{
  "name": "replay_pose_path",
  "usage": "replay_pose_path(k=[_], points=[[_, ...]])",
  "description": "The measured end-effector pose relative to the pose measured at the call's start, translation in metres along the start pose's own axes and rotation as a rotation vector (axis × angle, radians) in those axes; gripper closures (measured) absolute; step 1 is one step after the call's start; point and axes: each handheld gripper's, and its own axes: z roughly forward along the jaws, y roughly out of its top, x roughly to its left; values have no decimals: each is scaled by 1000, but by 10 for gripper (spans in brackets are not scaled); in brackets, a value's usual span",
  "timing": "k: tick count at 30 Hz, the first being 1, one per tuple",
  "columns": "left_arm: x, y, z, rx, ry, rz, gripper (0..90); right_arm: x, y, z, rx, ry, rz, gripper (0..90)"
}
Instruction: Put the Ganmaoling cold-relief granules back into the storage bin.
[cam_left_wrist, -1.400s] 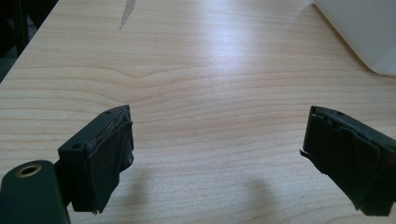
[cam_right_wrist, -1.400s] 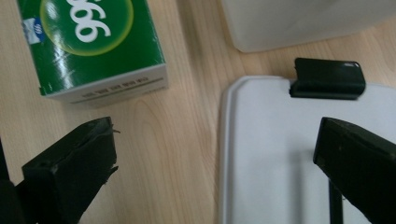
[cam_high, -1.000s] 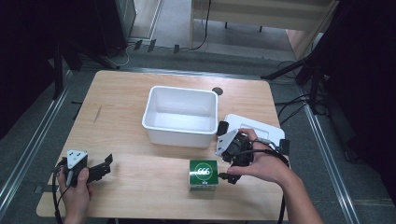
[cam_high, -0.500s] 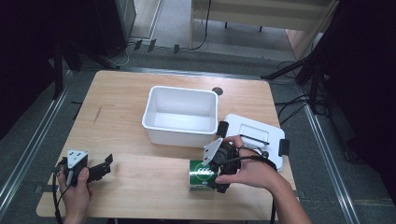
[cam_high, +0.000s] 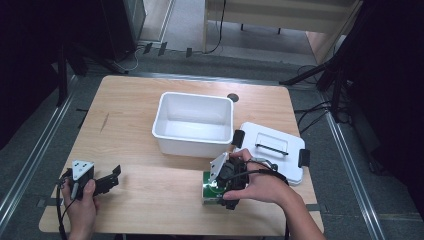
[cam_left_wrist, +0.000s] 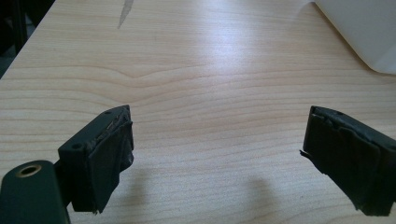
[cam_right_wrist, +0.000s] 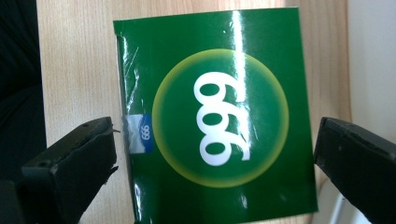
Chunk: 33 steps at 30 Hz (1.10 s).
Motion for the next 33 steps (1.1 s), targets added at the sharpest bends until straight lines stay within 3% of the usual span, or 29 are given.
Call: replay_pose_path(k=[2, 6, 18, 26, 33], points=[[0, 0, 0, 1, 0, -1, 87, 0, 1, 3, 11, 0, -3, 4], [0, 0, 0, 2, -1, 0, 86, 0, 2, 6, 19, -3, -23, 114], [0, 0, 0, 1, -1, 1, 87, -1, 6, 15, 44, 8, -51, 133], [0, 0, 0, 1, -1, 0, 87, -2, 7, 9, 42, 16, -57, 159], [0, 0, 0, 0, -1, -1, 87, -7, 6, -7, 18, 12, -54, 159]])
